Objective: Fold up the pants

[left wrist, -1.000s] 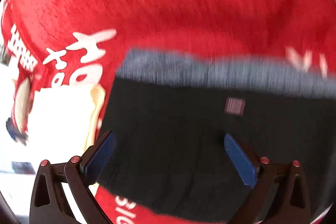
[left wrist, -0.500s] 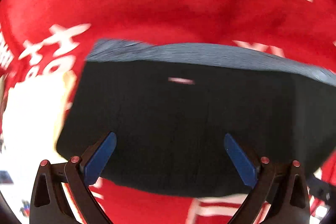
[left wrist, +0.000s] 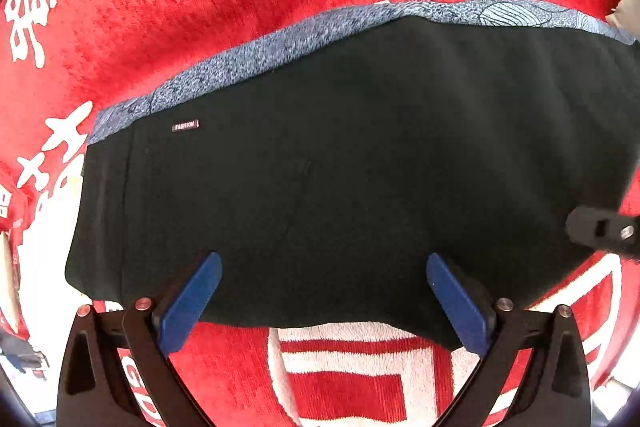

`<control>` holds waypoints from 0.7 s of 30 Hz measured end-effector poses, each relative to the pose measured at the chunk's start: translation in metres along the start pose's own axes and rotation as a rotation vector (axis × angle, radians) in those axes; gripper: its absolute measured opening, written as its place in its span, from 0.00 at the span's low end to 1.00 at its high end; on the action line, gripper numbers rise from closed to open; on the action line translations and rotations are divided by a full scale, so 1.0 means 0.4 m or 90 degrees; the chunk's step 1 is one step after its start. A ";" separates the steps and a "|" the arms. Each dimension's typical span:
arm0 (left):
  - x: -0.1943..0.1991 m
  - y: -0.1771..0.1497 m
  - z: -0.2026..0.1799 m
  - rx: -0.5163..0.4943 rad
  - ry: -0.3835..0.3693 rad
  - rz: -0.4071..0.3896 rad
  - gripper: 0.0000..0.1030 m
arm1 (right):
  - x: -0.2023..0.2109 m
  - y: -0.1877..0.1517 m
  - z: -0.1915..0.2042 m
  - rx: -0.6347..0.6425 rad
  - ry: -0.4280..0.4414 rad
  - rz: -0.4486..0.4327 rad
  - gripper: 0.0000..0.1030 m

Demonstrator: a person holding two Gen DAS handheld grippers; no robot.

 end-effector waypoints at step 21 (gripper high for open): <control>-0.024 0.125 -0.037 0.177 -0.074 0.018 1.00 | 0.196 0.213 -0.170 0.111 -0.221 -0.145 0.36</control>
Point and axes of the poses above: each gripper's, at about its wrist camera, not at the fingertips, and x roughly against the way its jaws point, z to its left, y to its top, the point moved 6 cm from there along -x, roughly the way its jaws point
